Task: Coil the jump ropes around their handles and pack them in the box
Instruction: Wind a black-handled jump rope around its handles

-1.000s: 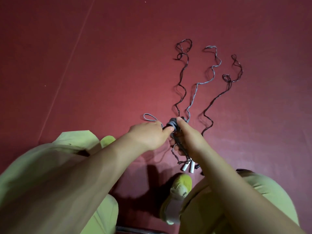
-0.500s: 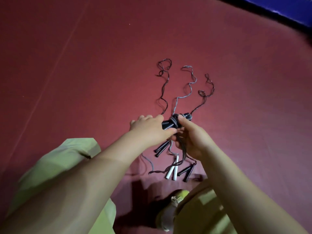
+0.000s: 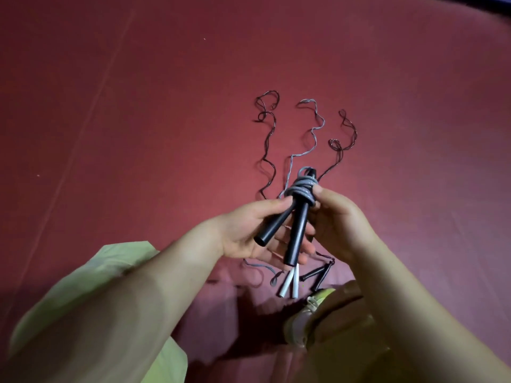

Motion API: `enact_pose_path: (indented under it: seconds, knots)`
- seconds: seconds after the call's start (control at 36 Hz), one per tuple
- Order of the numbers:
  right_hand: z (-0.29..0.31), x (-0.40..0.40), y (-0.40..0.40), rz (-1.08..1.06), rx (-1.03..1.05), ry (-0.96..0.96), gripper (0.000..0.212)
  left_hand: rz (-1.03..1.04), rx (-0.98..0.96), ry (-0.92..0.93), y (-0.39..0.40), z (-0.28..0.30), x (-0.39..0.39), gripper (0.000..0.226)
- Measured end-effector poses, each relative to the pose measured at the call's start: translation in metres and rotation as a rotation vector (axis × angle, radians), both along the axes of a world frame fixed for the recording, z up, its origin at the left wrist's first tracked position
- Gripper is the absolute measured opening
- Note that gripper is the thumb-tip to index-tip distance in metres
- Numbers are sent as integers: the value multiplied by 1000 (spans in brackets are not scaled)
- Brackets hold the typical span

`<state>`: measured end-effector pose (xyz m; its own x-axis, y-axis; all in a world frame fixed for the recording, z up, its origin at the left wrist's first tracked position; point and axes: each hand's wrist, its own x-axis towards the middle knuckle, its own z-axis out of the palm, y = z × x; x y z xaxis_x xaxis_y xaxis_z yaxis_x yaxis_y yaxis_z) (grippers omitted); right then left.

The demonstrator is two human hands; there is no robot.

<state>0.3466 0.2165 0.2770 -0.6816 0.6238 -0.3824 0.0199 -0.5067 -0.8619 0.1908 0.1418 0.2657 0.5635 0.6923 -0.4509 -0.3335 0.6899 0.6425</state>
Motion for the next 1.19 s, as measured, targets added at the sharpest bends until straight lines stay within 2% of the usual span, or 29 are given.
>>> enact_pose_path:
  seconds: [0.08,0.17,0.25,0.39,0.56,0.67,0.75,0.83,0.97,1.08,1.19]
  knots:
    - [-6,6,7,31,-5,69,33,6,-58,-236,6,-7,13,65]
    - [-15,10,14,10,10,49,26,38,-128,-233,13,-12,20,68]
    - [-19,11,25,48,14,-3,25,61,-142,-76,17,-14,19,65]
    - [-30,2,36,168,74,-239,22,139,-80,391,13,-32,15,64]
    - [-44,-18,34,201,146,-445,33,211,-24,683,9,-52,10,51]
    - [-44,-28,30,272,185,-522,40,248,43,857,6,-60,4,70]
    - [-46,-33,29,305,207,-596,46,258,119,1035,6,-61,-6,76]
    - [-47,-36,28,292,206,-601,47,244,150,1106,5,-60,-9,74]
    - [-49,-38,25,247,167,-597,48,176,215,1263,3,-50,-9,52]
    - [-51,-37,22,185,124,-566,47,103,260,1393,1,-43,-6,50]
    - [-53,-39,20,101,98,-485,37,106,254,1297,3,-43,-13,52]
